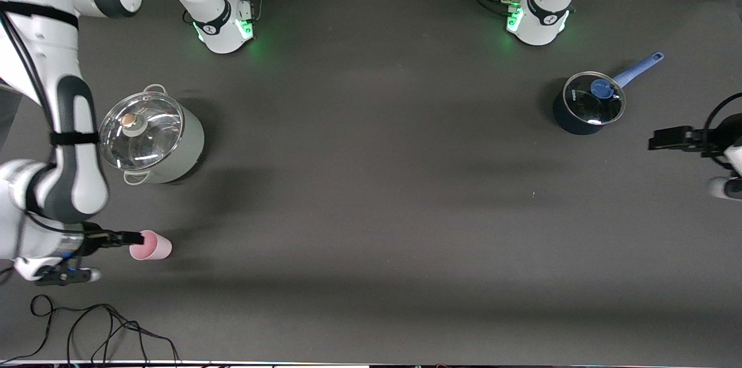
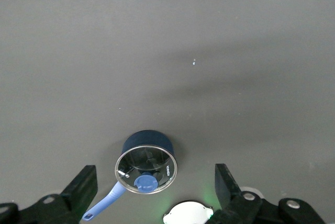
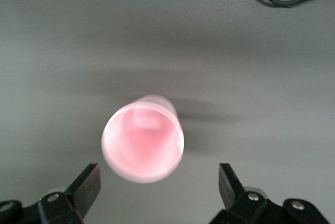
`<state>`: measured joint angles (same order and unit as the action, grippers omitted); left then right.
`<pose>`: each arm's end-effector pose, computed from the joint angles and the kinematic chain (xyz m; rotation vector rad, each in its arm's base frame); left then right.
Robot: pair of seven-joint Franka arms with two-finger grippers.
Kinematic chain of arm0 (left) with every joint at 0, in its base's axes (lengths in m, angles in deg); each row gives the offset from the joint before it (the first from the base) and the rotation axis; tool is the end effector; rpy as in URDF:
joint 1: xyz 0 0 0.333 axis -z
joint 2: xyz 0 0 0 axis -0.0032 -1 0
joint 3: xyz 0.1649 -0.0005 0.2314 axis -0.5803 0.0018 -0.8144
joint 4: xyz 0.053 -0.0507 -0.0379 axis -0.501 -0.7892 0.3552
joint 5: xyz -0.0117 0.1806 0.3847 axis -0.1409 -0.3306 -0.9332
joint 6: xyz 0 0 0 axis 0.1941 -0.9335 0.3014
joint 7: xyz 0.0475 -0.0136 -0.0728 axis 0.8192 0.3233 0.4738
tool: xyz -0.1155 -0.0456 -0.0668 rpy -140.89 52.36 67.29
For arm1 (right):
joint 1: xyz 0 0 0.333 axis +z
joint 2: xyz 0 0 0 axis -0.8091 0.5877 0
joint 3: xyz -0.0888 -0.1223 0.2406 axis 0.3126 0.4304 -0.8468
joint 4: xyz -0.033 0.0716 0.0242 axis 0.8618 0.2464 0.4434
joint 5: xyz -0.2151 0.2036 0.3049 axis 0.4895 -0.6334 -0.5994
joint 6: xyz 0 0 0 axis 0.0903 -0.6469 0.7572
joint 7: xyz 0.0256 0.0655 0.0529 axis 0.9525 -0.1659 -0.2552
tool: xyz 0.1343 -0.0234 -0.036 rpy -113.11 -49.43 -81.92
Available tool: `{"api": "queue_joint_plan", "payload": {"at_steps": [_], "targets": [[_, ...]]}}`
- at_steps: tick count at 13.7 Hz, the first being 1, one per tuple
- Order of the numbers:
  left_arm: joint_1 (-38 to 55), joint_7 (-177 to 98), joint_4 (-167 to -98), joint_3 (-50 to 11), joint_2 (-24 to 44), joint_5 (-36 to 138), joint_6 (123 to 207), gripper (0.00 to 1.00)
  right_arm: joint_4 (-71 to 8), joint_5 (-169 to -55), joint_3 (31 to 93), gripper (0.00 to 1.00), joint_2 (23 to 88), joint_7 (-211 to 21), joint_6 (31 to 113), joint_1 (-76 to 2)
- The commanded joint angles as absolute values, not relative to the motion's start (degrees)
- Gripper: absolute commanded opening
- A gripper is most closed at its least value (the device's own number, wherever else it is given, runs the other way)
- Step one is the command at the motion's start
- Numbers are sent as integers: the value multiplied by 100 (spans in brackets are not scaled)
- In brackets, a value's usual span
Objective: Transfer pink cup from left to right arm
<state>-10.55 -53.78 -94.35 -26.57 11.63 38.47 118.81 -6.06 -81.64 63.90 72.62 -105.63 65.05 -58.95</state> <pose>0.6467 0.0254 0.5194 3.0699 -0.2032 -0.3910 0.7263 -0.1306 0.2580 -3.1006 -0.0745 0.1179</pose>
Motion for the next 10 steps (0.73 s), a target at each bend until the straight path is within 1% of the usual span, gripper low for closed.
{"api": "queue_joint_plan", "payload": {"at_steps": [1, 3, 4, 5, 6, 8, 10], "targets": [[-959, -5333, -9531, -2693, 1271, 3634, 11439, 100, -815, -8204, 6472, 100, 6231, -10647, 5690, -5866], [-801, -5212, -9566, -2641, 1428, 3652, 11287, 100, -833, -8196, 6481, 100, 5782, -10638, 5232, -5866], [-635, -5202, -9732, -2623, 1568, 3617, 11383, 100, -850, -8178, 6481, 100, 5580, -10647, 5004, -5866], [-555, -5202, -10064, -2614, 1787, 3608, 11619, 100, -972, -8178, 6481, 100, 5343, -10656, 4853, -5866], [-589, -5202, -10598, -2614, 2112, 3651, 12056, 100, -1226, -8178, 6481, 100, 5054, -10656, 4852, -5858], [-659, -5219, -11680, -2640, 2753, 3940, 12901, 100, -1989, -8178, 6481, 100, 4368, -10647, 4991, -5858], [-642, -5219, -12647, -2632, 3316, 3986, 13647, 100, -2885, -8178, 6473, 100, 3700, -10656, 5421, -5858]]}}
